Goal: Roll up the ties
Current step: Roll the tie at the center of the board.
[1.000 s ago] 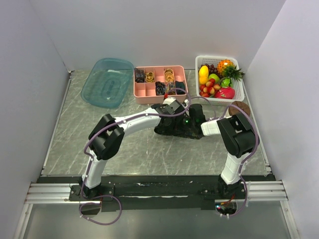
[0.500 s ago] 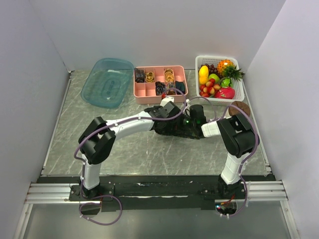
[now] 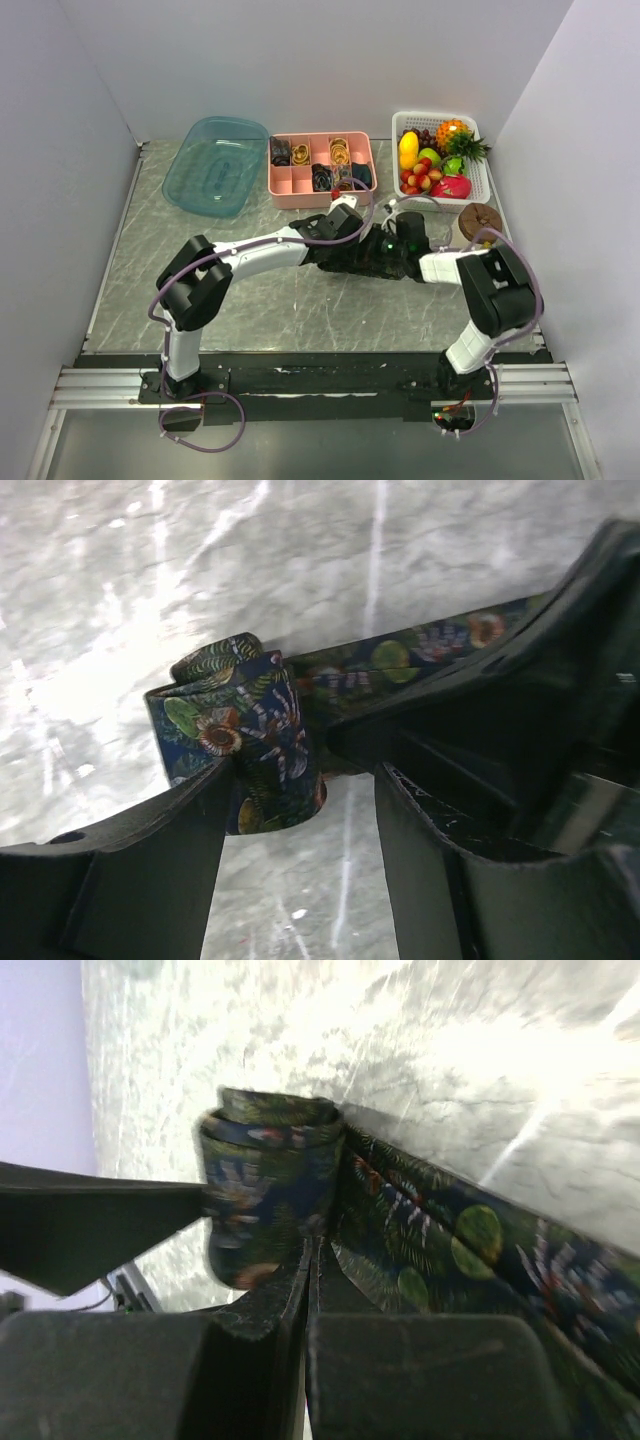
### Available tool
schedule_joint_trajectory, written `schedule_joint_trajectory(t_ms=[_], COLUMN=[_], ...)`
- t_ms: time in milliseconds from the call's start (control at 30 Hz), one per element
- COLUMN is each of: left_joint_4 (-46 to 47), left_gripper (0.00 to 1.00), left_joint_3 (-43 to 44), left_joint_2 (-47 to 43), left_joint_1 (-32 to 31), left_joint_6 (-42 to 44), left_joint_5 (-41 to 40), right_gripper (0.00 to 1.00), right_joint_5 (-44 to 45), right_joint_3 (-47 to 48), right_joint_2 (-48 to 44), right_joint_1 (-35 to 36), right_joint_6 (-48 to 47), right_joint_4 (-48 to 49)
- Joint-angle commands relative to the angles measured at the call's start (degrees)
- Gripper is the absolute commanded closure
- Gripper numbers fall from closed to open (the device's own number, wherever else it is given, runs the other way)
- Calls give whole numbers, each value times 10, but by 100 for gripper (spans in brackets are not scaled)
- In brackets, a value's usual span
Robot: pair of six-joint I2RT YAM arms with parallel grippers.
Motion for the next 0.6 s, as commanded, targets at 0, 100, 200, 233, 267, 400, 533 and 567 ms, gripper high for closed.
schedule_joint_trajectory(t_ms=[0, 100, 200, 233, 267, 400, 533, 567], left_joint_4=[44, 62, 76, 81, 91, 115, 147, 154], left_gripper=[37, 36, 35, 34, 34, 33, 32, 32], left_joint_3=[2, 2, 4, 5, 5, 10, 3, -3], left_joint_2=[1, 11, 18, 20, 22, 34, 42, 41], left_joint_1=[-5, -6, -6, -6, -6, -6, -6, -6], left_joint_6=[1, 0, 1, 2, 4, 7, 1, -3], left_joint_5=[55, 71, 78, 80, 84, 123, 163, 171], right_gripper=[100, 100, 100, 100, 100, 100, 100, 100], right_joint_5=[40, 55, 60, 60, 60, 64, 64, 65], right_joint_3=[-4, -6, -6, -5, -6, -8, -9, -9], right_joint_2=[-66, -90, -96, -94, -92, -93, -101, -102], right_joint_1=[-15, -21, -24, -24, -25, -33, -41, -42], right_joint_6=[-47, -61, -64, -64, -63, -69, -73, -75], right_joint_4=[-44, -68, -75, -75, -75, -81, -87, -89])
